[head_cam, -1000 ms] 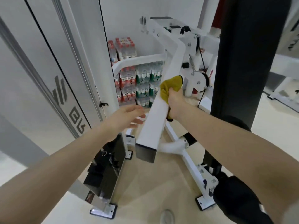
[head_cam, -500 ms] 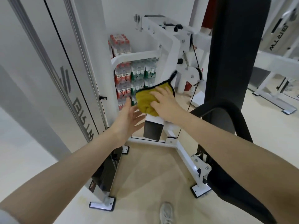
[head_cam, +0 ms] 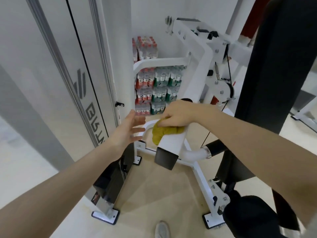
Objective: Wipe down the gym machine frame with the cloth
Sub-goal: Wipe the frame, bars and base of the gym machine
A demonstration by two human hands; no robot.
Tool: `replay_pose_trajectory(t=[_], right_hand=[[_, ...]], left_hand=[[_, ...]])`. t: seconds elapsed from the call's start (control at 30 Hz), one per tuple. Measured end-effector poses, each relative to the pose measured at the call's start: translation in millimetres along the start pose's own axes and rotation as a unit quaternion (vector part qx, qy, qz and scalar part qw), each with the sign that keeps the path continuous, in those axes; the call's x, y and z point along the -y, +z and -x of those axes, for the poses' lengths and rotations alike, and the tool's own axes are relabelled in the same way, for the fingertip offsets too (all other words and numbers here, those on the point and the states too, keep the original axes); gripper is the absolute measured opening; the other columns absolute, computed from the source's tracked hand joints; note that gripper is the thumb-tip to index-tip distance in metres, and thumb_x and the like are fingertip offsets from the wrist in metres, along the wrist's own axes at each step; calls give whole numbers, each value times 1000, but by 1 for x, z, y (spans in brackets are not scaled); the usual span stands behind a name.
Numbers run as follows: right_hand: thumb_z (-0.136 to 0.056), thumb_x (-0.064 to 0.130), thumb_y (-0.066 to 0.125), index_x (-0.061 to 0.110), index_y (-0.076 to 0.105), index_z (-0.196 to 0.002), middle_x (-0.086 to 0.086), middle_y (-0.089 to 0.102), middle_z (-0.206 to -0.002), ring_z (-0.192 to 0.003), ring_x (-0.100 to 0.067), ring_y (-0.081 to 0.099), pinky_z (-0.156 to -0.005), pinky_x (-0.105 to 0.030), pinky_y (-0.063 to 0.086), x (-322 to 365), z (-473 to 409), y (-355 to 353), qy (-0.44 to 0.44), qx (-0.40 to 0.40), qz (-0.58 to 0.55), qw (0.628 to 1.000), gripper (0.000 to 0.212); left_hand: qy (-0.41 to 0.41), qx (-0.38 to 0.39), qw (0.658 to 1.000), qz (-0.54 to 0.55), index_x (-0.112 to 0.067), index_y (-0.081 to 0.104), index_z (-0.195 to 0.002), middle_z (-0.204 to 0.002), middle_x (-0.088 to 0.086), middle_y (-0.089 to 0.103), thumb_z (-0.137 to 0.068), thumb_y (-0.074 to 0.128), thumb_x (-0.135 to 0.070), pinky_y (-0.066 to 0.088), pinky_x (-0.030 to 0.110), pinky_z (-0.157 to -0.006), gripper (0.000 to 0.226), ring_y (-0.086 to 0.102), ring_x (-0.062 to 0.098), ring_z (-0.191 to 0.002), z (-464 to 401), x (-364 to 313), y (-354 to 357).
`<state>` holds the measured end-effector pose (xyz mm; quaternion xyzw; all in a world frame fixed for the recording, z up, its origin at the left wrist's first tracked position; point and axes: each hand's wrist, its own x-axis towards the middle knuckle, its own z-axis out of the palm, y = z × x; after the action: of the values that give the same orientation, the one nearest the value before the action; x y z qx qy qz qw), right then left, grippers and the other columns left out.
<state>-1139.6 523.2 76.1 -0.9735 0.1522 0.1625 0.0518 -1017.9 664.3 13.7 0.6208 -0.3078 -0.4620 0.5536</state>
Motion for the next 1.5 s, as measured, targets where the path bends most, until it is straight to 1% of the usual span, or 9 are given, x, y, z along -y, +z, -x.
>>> replay_pose_trajectory(t=[0.13, 0.33, 0.57, 0.77, 0.9, 1.07, 1.17, 1.33, 1.5], right_hand=[[-95, 48, 38, 29, 42, -56, 7, 41, -54, -50, -8, 38, -53, -25, 32, -7, 0, 2, -78, 6, -4, 997, 44], [-94, 47, 45, 1, 69, -83, -16, 67, -83, -83, -28, 60, -85, -41, 47, -142, -38, -16, 165, -192, -178, 951, 53], [-86, 58, 34, 35, 36, -53, 8, 42, -52, -55, -13, 45, -58, -32, 38, -135, -36, -2, -77, -182, -48, 979, 41], [-94, 50, 42, 16, 50, -51, -3, 47, -52, -57, -20, 47, -61, -38, 40, -254, -79, -23, 89, -273, -129, 949, 54], [-96, 47, 37, 10, 57, -62, -7, 54, -63, -75, -27, 54, -70, -33, 39, -285, -102, -43, 203, -229, -77, 949, 54], [-84, 51, 32, 8, 53, -59, -4, 54, -55, -57, -18, 47, -65, -23, 27, -263, -81, -13, 30, -286, -89, 954, 55], [-91, 43, 43, 13, 44, -51, -3, 48, -52, -57, -21, 46, -66, -29, 32, -285, -88, -22, 53, -289, -112, 949, 50], [-92, 40, 45, 11, 67, -78, -6, 65, -89, -93, -23, 55, -95, -38, 30, -346, -118, -37, 243, -337, -172, 893, 40], [-95, 14, 33, 17, 51, -130, -12, 44, -140, -134, -29, 30, -109, -42, 26, -343, -124, -39, 315, -364, -230, 846, 39]], left_hand=[[-6, 11, 1000, -13, -16, 52, -120, -124, 3, 56, -98, 18, -49, 47, 33, -89, 53, 57, 18, -108, -24, -14, 11], [0, 18, 1000, -8, -14, 52, -127, -129, -1, 54, -98, 20, -45, 43, 38, -100, 53, 56, 18, -111, -61, -31, 34], [11, 51, 998, -47, -14, 56, -124, -122, 1, 60, -99, 23, -43, 48, 23, -85, 51, 57, 18, -108, -116, -56, 77], [-7, 35, 996, -78, -18, 54, -120, -123, -1, 57, -98, 33, -40, 43, 32, -98, 38, 55, 15, -111, -168, -69, 93], [-23, 107, 988, -106, -19, 54, -126, -125, 1, 59, -95, 45, -37, 45, 31, -98, 37, 56, 20, -113, -193, -78, 108], [20, 190, 972, -134, -26, 53, -121, -123, -3, 60, -89, 60, -21, 49, 27, -94, 33, 58, 13, -111, -199, -84, 123], [35, 198, 966, -162, -27, 48, -129, -128, -8, 57, -88, 60, -11, 47, 26, -96, 46, 56, 7, -113, -198, -85, 118], [43, 227, 963, -137, -41, 46, -126, -131, -18, 54, -90, 55, -9, 45, 23, -98, 49, 54, 2, -116, -200, -82, 114], [31, 236, 965, -113, -41, 47, -123, -124, -25, 56, -90, 54, -9, 48, 18, -91, 47, 55, 1, -115, -198, -84, 115]])
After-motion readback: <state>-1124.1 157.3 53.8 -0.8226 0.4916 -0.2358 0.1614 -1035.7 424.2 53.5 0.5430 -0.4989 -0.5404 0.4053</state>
